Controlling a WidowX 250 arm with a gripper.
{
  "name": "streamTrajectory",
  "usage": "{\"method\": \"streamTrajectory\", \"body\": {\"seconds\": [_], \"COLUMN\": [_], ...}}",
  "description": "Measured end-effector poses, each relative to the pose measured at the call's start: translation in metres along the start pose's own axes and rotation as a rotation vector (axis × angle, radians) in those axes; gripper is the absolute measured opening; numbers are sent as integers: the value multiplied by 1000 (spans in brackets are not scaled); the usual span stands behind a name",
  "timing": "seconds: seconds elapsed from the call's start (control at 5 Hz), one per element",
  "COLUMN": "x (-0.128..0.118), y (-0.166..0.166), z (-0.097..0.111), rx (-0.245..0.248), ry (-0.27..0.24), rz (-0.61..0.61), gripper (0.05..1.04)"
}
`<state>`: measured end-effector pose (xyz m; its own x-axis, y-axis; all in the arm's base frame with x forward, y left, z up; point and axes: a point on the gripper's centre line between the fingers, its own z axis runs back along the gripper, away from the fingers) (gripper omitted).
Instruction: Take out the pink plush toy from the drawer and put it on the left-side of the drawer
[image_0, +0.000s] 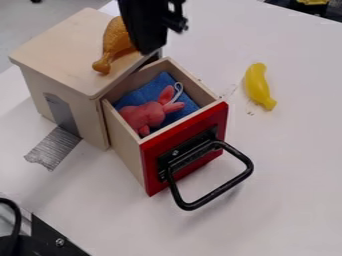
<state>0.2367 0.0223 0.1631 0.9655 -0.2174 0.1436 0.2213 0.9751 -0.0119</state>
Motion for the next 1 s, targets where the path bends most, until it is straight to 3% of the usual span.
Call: {"method": "streamTrajectory", "body": {"seconds": [0.4, 0.6, 1.0], "x": [10, 14, 24], "y": [14, 16, 13], "z": [-58, -72, -90], "rx": [31, 36, 59], "ry": [62, 75, 92], "rz": [22, 22, -30], "gripper": [772, 999, 999]}}
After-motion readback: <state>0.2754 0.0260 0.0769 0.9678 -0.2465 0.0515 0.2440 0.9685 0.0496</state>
